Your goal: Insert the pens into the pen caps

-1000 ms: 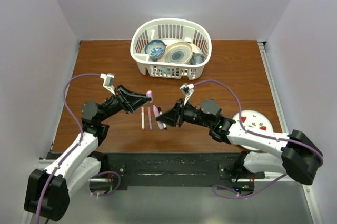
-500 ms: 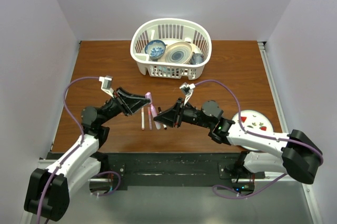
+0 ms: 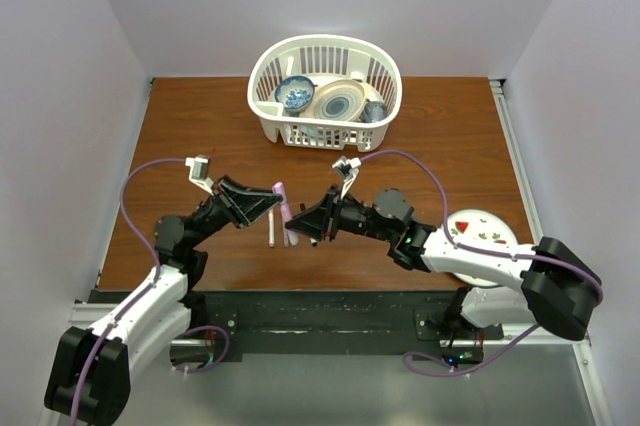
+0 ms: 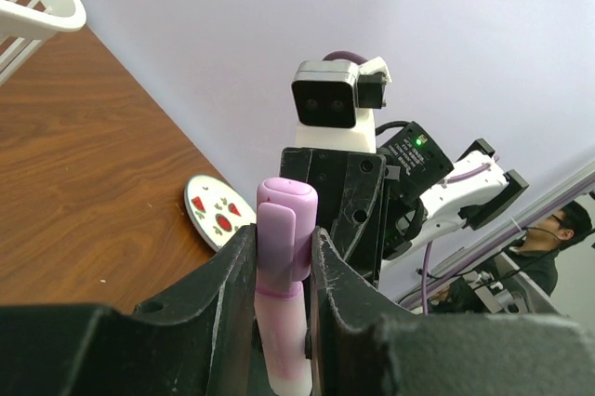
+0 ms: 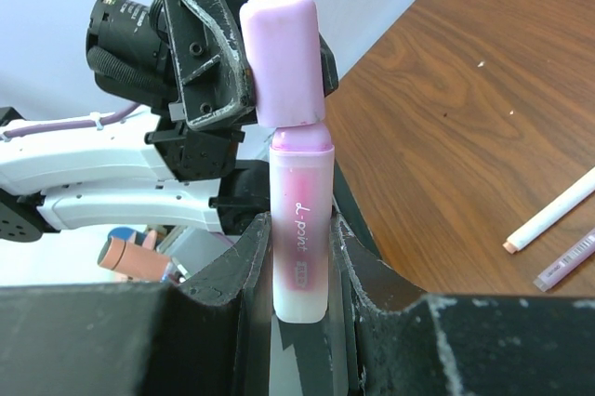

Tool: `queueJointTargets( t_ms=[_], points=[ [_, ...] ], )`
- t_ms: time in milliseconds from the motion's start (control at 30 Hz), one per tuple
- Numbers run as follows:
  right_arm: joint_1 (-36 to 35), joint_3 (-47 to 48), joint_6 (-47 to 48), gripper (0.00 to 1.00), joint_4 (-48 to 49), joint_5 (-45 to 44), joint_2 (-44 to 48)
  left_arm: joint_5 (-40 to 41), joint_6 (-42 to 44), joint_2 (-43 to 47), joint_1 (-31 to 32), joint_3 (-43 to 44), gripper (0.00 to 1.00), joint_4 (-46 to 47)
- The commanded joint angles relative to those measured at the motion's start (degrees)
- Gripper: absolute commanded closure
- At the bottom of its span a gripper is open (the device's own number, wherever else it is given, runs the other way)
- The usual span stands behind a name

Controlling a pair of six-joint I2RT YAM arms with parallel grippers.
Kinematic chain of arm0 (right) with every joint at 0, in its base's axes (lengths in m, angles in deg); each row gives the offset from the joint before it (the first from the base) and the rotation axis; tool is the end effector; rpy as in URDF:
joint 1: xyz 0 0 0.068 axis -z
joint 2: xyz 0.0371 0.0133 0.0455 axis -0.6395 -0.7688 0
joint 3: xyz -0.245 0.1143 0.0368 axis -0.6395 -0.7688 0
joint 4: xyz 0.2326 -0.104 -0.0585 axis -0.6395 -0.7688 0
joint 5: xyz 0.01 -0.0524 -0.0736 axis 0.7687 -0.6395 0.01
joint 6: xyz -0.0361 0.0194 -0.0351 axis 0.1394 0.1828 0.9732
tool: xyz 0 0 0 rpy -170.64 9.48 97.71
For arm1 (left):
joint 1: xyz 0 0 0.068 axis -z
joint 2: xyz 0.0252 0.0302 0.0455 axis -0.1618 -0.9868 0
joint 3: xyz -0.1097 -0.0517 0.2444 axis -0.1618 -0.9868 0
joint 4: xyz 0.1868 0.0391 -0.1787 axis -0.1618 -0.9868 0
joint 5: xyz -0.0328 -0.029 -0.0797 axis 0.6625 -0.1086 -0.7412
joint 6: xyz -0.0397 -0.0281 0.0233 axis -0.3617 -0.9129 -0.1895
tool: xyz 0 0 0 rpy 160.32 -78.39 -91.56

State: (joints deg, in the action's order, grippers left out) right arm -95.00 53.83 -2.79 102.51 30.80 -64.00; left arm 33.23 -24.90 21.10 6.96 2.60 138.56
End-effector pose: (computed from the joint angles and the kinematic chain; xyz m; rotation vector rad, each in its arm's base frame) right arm 0.1493 0.2341 0.2692 -0.4219 1.7158 1.5895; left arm 0.1526 -0.0686 0.2553 0.0740 1.4458 -1.6703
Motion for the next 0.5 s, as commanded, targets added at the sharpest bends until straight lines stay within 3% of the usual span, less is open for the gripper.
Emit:
queueJointTargets(
  t_ms=[0, 167, 400, 467],
  points=[
    [-0.13, 3.84, 1.13, 1.0, 5.25, -2.66, 0.11, -0.32, -0.21, 2.29, 0.78, -2.71, 1.0, 2.2],
    [-0.13, 4.37, 1.3, 1.0, 6.66, -3.72, -0.32, -0.49, -0.99, 3.34, 0.87, -3.07, 1.0, 3.07],
    [-0.04, 6.21, 1.92, 1.0, 5.87, -4.42, -0.5, -1.01, -1.96, 5.1, 0.95, -2.9, 0.91, 4.3],
    [-0.13, 6.56, 2.27, 1.0, 5.08, -4.6, 0.11, -1.54, -2.14, 5.28, 0.95, -2.89, 0.85, 4.65]
  ],
)
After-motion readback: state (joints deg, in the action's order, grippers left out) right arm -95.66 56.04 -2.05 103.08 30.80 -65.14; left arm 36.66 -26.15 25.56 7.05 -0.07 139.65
